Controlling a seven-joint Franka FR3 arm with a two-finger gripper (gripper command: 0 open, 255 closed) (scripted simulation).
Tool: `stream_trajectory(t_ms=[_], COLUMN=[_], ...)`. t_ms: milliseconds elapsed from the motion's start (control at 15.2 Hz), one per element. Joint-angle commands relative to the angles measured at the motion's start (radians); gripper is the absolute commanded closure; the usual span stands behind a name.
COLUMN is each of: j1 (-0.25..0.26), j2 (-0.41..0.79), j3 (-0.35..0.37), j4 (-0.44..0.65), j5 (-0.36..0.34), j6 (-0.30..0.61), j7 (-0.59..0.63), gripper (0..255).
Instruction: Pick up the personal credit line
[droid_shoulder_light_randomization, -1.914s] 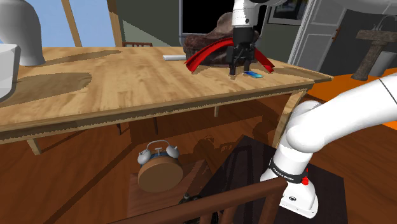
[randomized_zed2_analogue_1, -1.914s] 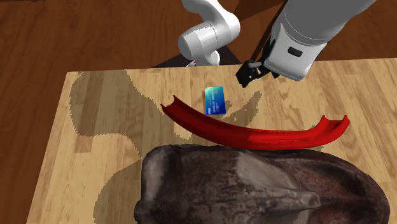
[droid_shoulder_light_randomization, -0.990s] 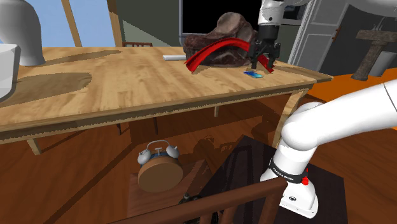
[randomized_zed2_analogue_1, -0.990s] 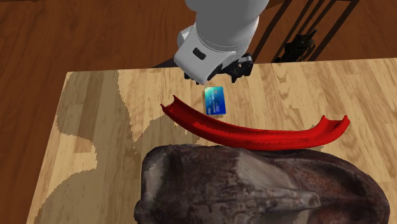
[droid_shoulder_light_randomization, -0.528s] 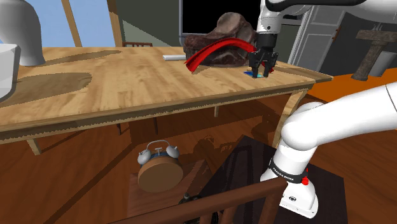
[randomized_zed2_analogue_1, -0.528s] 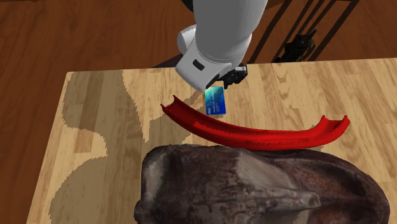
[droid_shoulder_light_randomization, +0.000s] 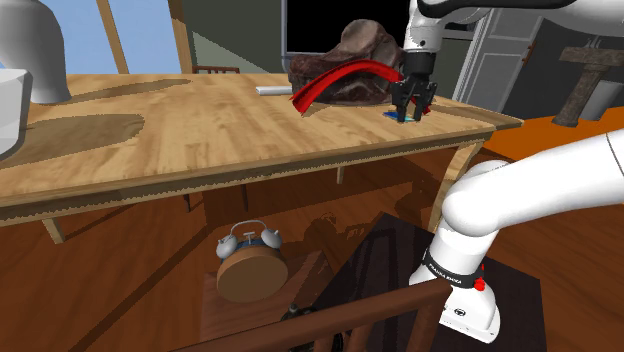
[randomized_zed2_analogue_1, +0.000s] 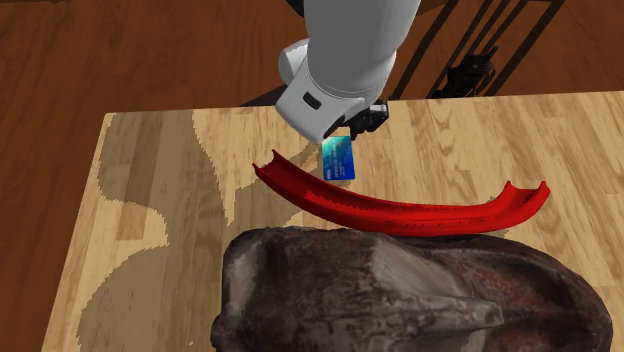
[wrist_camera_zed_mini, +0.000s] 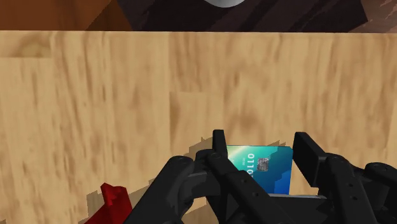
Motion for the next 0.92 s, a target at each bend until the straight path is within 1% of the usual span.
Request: stream_trajectory(t_ms=[0,858], j1=[0.001,0.014], j2=[0.003,0.067], j3=[-0.002,0.015], j4=[-0.003,0.214], j5=[0.001,0.022], j6=[0.001,-0.152], j7=[-0.002,-0.005], gripper=[255,255])
